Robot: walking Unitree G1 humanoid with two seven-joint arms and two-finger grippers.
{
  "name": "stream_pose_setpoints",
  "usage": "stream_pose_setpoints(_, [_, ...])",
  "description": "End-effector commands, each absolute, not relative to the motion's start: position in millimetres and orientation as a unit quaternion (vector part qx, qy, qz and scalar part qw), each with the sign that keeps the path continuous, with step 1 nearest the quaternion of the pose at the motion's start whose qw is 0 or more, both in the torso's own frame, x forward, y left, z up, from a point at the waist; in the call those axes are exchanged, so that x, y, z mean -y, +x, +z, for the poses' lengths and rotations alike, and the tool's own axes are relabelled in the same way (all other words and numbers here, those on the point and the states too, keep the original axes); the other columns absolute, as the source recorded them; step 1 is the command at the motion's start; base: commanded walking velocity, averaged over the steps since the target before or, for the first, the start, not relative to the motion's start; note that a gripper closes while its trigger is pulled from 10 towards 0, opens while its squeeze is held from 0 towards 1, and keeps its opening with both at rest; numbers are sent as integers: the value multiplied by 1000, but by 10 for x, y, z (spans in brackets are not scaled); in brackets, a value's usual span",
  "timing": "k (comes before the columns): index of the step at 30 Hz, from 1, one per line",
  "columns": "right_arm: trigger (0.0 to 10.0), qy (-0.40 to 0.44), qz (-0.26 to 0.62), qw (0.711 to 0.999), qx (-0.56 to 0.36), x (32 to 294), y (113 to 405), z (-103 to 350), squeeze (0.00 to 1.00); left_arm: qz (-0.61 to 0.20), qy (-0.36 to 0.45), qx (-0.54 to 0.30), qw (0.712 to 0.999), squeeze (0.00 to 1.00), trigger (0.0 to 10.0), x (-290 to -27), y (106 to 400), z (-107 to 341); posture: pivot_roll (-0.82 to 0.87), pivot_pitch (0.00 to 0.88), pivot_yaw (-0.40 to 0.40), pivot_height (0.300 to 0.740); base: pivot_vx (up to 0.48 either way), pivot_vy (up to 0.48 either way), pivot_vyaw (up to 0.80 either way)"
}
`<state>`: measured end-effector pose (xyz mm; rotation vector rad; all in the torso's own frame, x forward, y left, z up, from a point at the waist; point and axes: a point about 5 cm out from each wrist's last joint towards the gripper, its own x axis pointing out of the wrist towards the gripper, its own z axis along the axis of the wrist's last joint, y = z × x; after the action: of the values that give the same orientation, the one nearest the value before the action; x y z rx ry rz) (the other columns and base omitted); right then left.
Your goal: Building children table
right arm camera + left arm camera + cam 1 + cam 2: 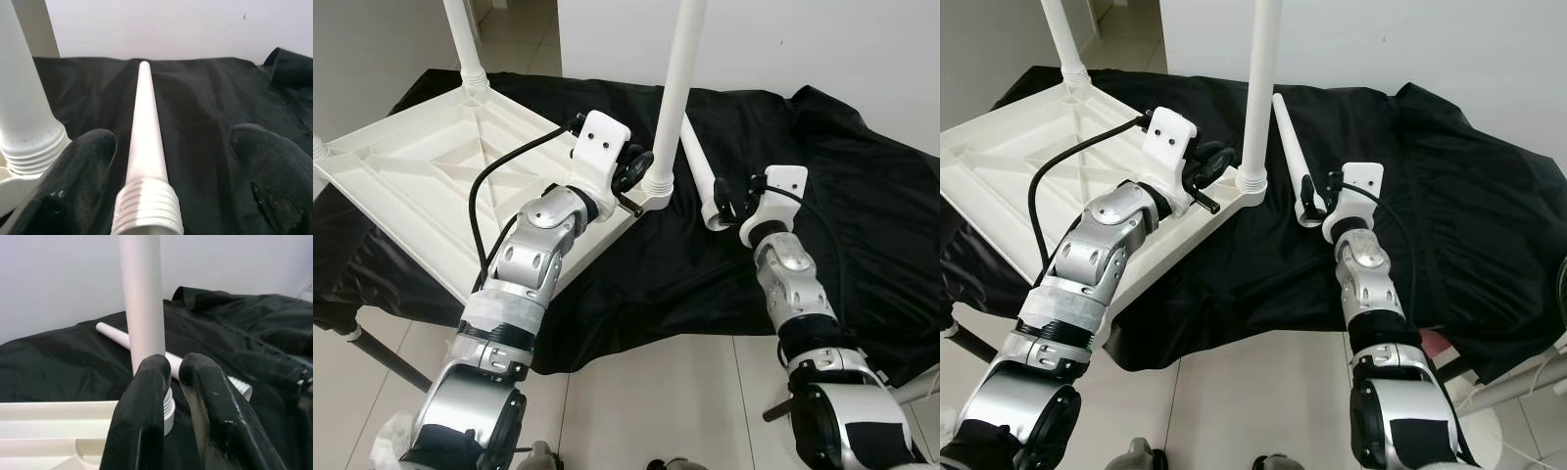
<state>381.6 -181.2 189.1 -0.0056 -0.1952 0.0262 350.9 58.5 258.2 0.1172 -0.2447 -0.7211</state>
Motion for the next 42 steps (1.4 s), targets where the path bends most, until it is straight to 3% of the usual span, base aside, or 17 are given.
stream_pose_setpoints(1, [10000,-16,18,996,87,1834,3857,1878,0,-343,51,115,931,0,10000,-573,3493,2600,34,259,-27,740,0,0,0])
stream_pose_setpoints(15, [10000,-27,87,994,62,1656,4012,1950,0,-350,55,127,926,0,10000,-579,3360,2754,104,349,-58,740,0,0,0])
stream_pose_setpoints(29, [10000,-31,105,992,62,1563,4097,2077,0,-347,59,130,927,0,10000,-638,3304,2825,126,332,-68,740,0,0,0])
stream_pose_setpoints(30, [7490,-30,106,992,62,1560,4096,2071,0,-346,60,130,927,0,10000,-645,3306,2830,128,327,-69,740,0,0,0])
stream_pose_setpoints(31, [7490,-30,106,992,62,1560,4096,2071,0,-346,60,130,927,0,10000,-645,3306,2830,128,327,-69,740,0,0,0])
stream_pose_setpoints(32, [2941,-29,105,992,61,1562,4094,2063,0,-346,60,130,927,0,10000,-648,3309,2830,130,324,-69,740,0,0,0])
stream_pose_setpoints(34, [2941,-25,104,992,60,1568,4093,2052,0,-345,61,129,928,0,10000,-655,3309,2832,130,319,-69,740,0,0,0])
stream_pose_setpoints(35, [0,-19,94,994,47,1602,4089,2001,0,-342,59,127,929,0,10000,-680,3303,2831,128,311,-65,740,0,0,0])
stream_pose_setpoints(42, [0,14,60,997,40,1735,4048,1888,0,-326,48,101,939,0,10000,-836,3268,2680,111,277,-64,740,0,0,0])
